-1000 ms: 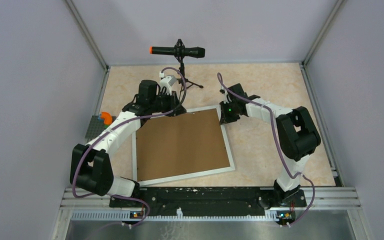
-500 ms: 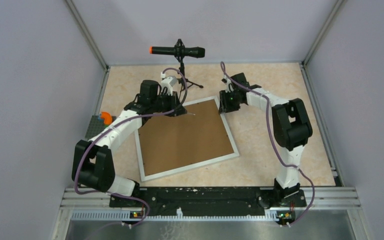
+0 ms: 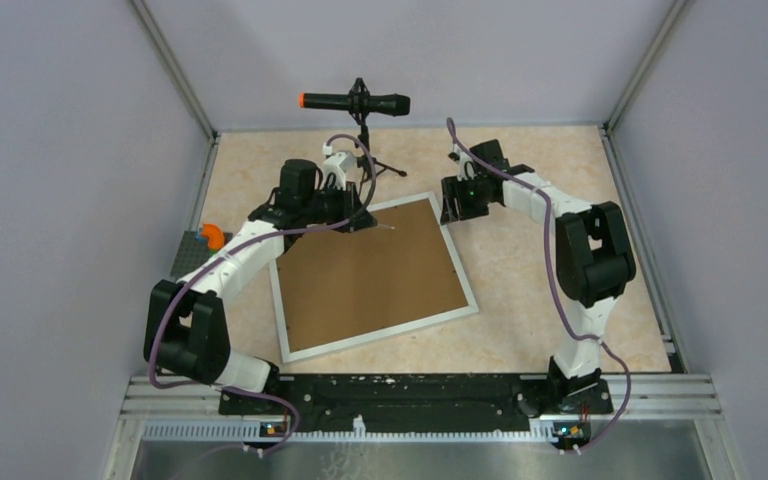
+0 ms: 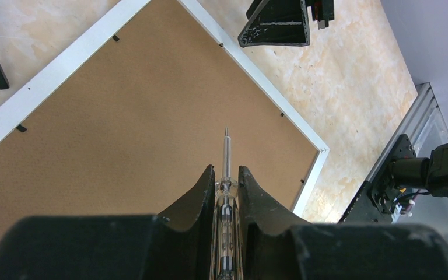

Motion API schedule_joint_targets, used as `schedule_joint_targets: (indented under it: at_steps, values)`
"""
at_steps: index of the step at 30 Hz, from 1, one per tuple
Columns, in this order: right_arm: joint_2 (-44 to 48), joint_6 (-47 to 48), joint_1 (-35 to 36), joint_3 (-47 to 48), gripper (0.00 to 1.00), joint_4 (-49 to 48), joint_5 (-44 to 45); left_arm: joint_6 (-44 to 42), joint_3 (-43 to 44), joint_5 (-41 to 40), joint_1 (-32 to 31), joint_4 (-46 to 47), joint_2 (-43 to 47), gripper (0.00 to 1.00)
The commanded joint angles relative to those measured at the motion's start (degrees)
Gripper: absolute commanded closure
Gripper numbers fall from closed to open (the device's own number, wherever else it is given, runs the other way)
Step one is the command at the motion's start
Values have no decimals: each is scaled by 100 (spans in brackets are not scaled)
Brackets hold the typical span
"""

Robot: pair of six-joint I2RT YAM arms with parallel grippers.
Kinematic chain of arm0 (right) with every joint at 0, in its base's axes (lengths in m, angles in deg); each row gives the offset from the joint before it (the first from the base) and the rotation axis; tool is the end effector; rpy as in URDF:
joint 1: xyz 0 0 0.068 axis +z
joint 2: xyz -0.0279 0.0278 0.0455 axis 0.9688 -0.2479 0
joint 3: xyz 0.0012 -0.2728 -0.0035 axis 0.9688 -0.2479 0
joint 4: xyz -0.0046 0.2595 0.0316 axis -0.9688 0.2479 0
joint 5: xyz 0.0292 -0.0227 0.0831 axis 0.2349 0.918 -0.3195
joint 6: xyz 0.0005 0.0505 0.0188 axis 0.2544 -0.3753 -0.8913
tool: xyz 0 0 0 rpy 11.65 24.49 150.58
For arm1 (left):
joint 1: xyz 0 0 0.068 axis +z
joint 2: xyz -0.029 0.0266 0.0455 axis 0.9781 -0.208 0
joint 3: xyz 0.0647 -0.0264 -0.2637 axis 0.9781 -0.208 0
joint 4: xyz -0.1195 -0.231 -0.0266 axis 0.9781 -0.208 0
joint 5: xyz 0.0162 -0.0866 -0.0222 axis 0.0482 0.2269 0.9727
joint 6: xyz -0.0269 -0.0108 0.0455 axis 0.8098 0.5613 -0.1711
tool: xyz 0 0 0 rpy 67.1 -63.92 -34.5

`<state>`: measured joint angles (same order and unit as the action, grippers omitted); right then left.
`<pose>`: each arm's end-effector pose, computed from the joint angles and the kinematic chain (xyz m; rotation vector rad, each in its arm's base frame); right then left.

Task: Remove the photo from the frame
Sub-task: Adjust the photo frame at the center of the board.

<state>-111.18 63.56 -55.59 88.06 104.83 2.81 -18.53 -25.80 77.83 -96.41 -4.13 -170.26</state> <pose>0.3856 0.1518 0.2015 -0.4417 2.5492 0.5494 0.2988 -0.1211 0.2746 0.4374 2.1578 -0.9960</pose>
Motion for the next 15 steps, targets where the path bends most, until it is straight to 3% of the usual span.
schedule_joint_targets:
  at_steps: [1, 10, 15]
  values:
    - [-188, -27, 129, 504, 44, -113, 131, -10, -86, 49, 30, 313, 100, 100]
    - [-1108, -329, 318, 1318, 45, -257, 607, -12, -141, 66, 92, 364, 154, 100]
    - [-1423, -663, 326, 1461, 53, -382, 857, -13, -150, 86, 119, 394, 145, 100]
